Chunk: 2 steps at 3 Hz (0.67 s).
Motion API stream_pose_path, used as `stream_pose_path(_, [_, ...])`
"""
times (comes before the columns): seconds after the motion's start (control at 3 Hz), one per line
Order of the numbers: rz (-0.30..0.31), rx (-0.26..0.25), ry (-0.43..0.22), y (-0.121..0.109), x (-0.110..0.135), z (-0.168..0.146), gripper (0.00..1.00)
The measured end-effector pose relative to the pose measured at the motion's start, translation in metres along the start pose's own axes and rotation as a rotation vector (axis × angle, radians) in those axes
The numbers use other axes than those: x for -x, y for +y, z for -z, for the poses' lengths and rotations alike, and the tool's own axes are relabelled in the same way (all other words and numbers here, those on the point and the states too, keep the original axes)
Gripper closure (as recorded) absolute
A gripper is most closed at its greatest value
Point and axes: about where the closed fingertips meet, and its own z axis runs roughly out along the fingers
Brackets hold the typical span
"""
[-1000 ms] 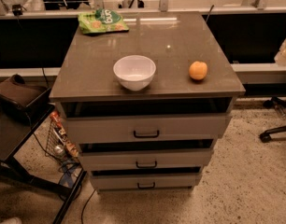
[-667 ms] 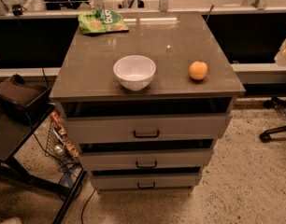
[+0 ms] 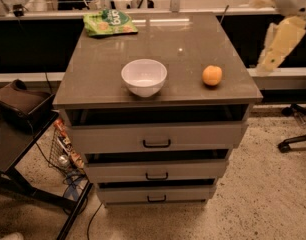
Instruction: Move white bowl near green rice chip bag
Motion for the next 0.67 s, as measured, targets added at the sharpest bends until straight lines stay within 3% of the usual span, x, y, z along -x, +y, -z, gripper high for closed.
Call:
stream_pose_path(0.33, [0.062,0.061,0.034,0.005,0.017,-0.035,0.0])
stream_pose_path(0.67, [0.094,0.086,0.052,0.02,0.028,-0.053,0.0])
